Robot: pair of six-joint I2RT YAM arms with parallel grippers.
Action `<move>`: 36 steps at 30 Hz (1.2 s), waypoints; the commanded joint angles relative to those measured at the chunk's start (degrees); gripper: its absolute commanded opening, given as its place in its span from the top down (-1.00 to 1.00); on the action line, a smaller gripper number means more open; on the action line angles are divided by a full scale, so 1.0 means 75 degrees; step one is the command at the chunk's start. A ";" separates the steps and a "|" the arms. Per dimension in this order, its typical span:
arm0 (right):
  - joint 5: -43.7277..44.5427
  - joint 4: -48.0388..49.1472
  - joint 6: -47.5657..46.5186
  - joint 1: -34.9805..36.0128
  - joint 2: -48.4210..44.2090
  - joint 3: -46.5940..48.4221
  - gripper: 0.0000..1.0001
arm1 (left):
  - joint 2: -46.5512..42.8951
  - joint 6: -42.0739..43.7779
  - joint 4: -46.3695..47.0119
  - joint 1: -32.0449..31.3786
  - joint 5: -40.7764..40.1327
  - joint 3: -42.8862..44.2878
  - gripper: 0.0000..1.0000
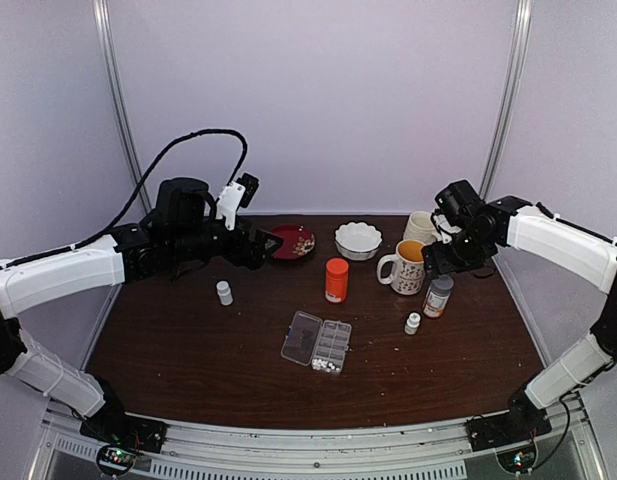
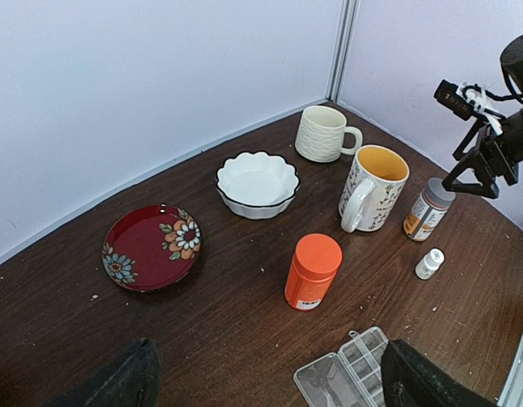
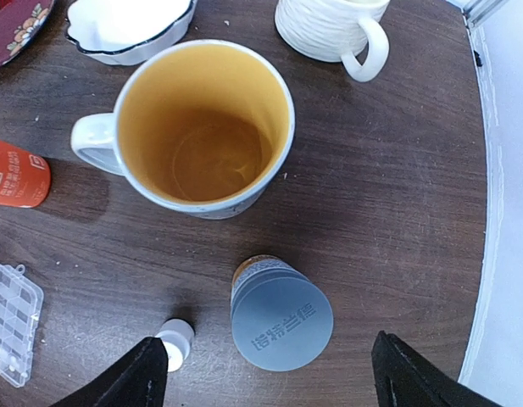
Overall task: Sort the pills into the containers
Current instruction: Pick up the pill bottle from the center of the board.
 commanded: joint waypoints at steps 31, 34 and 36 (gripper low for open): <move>-0.0044 -0.0008 -0.0087 -0.0449 0.1226 -0.0114 -0.24 | -0.0146 0.0040 0.0161 0.0027 0.0021 0.0004 -0.88; -0.0055 -0.0085 -0.0101 -0.0449 0.1094 -0.0016 0.10 | -0.0164 0.0041 0.0147 0.0027 0.0028 0.0004 -0.88; 0.0013 -0.0192 -0.0113 -0.0449 0.0895 0.0110 0.18 | -0.0188 0.0049 0.0144 0.0027 0.0008 0.0004 -0.88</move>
